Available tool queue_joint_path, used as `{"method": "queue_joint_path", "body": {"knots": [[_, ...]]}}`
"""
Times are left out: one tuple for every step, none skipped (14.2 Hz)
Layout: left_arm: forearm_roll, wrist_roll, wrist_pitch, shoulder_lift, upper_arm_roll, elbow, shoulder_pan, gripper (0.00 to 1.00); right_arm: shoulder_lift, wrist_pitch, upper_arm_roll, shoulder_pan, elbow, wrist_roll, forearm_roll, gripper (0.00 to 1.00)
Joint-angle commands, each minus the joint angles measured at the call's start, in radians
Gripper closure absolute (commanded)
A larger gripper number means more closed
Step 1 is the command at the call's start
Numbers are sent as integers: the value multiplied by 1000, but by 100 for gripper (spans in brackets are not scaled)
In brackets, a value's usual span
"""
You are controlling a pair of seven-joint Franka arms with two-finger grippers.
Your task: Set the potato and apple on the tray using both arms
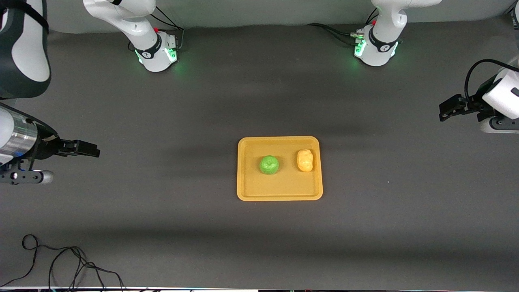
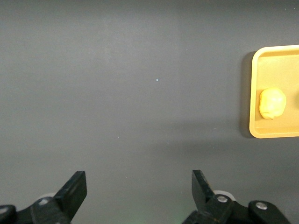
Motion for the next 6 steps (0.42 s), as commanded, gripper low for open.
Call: {"method": "queue_joint_path", "body": {"knots": [[-2, 11, 20, -19, -5, -27, 4, 0, -102, 115, 24, -12, -157, 47, 12, 0], [0, 12, 21, -19, -5, -27, 4, 0, -131, 149, 31, -21, -205, 47, 12, 0], [-2, 11, 23, -18, -5, -27, 4, 0, -152, 160, 51, -48, -236, 47, 12, 0], [-2, 11, 23, -18, -5, -27, 4, 0, -165, 165, 77, -68, -253, 47, 12, 0], [-2, 11, 23, -16, -5, -29, 4, 0, -172, 167, 82, -74, -265, 47, 12, 0], [0, 11, 23, -16, -5, -27, 4, 0, -179, 170, 82, -68, -274, 47, 12, 0]]}}
